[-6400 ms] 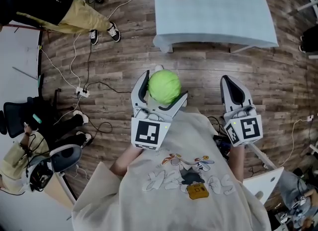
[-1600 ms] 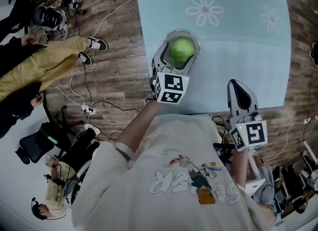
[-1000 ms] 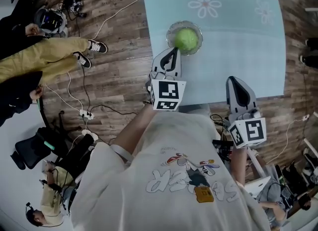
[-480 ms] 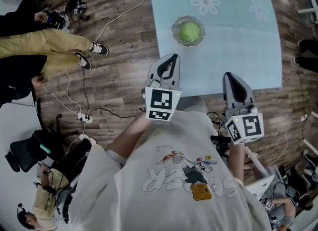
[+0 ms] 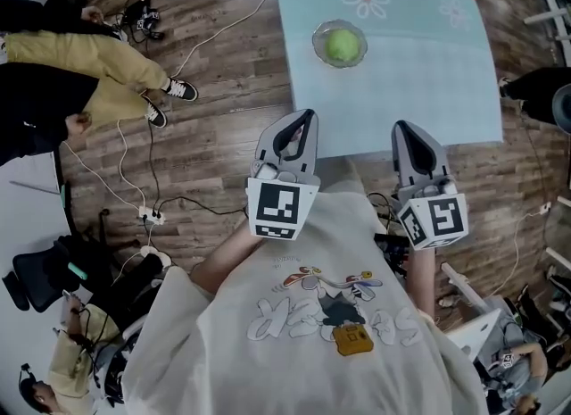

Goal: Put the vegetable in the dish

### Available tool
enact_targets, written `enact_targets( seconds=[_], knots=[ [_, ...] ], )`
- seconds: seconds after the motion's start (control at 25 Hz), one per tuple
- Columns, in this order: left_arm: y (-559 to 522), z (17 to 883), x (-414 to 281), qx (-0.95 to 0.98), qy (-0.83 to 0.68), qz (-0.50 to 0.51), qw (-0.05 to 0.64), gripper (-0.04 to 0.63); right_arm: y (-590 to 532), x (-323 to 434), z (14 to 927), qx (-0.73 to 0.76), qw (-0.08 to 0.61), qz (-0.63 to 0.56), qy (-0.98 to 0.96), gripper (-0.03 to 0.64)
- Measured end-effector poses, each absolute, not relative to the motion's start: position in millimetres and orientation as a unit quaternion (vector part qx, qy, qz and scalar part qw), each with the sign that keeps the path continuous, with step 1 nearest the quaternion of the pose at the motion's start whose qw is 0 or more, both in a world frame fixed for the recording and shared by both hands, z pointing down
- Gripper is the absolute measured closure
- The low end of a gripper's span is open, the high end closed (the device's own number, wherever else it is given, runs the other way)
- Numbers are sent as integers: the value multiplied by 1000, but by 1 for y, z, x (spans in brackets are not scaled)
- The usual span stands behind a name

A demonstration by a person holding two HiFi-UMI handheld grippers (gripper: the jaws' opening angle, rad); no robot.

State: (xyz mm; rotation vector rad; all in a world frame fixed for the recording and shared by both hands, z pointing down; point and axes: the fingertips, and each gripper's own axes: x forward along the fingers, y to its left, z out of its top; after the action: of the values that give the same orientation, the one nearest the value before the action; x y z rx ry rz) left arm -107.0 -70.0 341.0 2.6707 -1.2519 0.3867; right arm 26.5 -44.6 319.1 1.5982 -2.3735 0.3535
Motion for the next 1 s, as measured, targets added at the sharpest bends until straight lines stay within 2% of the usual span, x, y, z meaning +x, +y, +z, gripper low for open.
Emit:
enact_targets(
  seconds=[0.76,1.0],
  knots=[
    [28,328,-153,912,-383,119,88,588,32,-20,315,570,138,103,-804,595],
    [39,326,-145,916,-377,114,77,588,48,-12,314,577,134,97,-800,595]
  ],
)
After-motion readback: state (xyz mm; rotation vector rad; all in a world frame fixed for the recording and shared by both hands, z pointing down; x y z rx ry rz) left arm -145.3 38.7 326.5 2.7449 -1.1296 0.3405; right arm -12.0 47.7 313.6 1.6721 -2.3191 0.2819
